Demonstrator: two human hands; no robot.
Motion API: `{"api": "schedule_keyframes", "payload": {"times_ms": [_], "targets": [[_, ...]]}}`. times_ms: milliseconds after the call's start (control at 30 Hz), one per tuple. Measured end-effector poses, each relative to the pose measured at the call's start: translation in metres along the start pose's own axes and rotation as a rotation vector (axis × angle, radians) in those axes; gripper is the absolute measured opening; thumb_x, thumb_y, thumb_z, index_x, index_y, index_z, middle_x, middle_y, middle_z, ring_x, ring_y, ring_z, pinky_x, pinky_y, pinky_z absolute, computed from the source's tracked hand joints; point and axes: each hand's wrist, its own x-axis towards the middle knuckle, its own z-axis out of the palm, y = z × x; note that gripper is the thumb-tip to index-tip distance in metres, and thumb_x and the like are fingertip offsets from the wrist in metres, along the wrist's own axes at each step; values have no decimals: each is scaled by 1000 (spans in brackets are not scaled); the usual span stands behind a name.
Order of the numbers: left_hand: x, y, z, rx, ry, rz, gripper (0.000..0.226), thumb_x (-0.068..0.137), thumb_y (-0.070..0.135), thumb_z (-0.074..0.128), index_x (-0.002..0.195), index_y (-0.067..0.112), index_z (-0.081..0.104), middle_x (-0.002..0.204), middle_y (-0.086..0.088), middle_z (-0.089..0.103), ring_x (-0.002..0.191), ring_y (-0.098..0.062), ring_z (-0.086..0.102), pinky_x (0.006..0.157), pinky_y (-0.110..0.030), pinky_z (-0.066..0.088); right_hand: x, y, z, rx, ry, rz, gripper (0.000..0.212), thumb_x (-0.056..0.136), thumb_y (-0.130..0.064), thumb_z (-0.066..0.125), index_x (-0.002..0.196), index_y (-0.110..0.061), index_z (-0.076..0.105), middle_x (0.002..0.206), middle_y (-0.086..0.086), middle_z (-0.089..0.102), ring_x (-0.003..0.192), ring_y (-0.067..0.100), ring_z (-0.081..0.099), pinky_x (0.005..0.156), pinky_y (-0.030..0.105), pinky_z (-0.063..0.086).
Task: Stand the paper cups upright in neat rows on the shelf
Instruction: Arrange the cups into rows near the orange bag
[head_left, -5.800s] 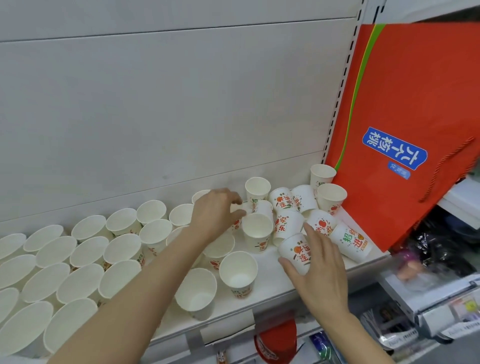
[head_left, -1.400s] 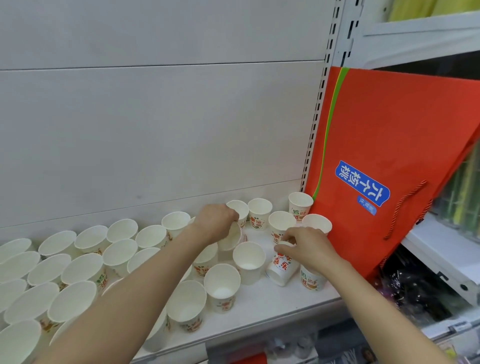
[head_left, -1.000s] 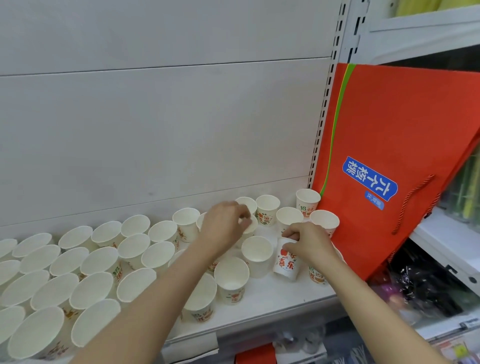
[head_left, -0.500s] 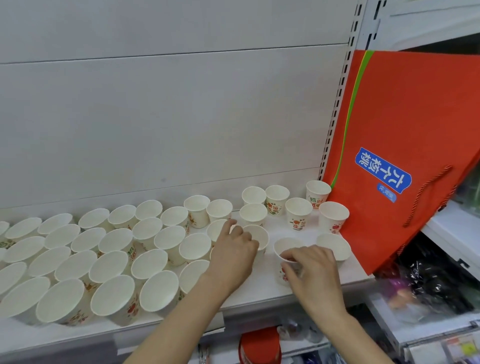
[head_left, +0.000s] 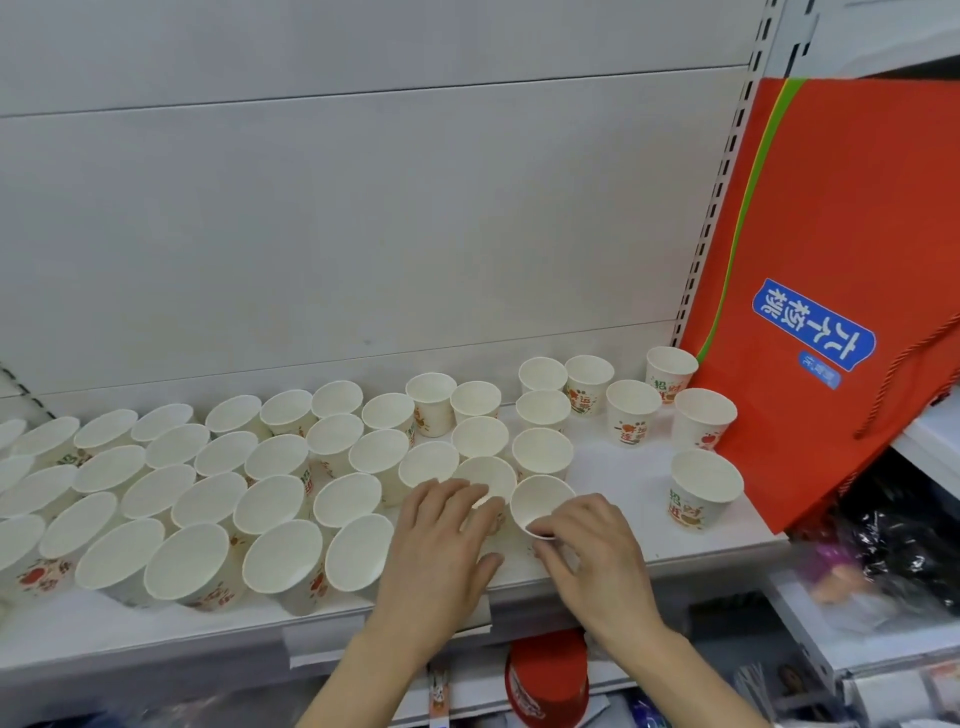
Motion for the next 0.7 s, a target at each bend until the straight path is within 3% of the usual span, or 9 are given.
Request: {"api": "schedule_keyframes", "payload": {"times_ms": [133,233,300,433,567,700], "targets": [[0,-7,1,-7,6,-8,52,63,27,81,112,23,65,113,4,65,109,-22,55,103,-41,32,-1,-9,1,0,1,-7,12,81,-30,63,88,-22,69,85,-13,62,89,13,50,73,29,47],[-1,-8,0,-47,24,17,48,67,27,78,113,24,62,115,4,64,109,-24,57,101,-40,34,1,-15,-8,16,45,37,22,79,-37,67,94,-20,70,96,-12,64,95,11,51,82,20,43],[1,-7,-1,-80,51,46,43,72,27,74,113,24,63,117,4,63,109,-24,57,98,-38,35,1,-15,-16,15,81,79,25,81,-38,66,97,-19,70,101,-11,64,98,10,52,85,20,43],[23,-5,-9,-160,100,57,38,77,28,68,114,26,65,119,7,62,109,-20,55,93,-34,38,-4,2,-41,-57,197,107,18,86,-30,64,97,-17,71,100,-8,65,96,13,55,83,28,45],[77,1,-17,-155,36,50,37,79,29,74,115,25,67,119,6,64,108,-24,56,88,-39,45,19,39,-75,-228,278,93,12,81,-16,69,92,-14,72,92,-4,67,89,18,56,77,30,47],[151,11,-11,-105,-96,83,33,86,32,65,119,28,64,123,6,64,111,-23,54,91,-36,40,67,85,-109,-323,198,217,14,80,-12,71,92,-19,72,92,-6,69,91,18,54,70,28,42]]}}
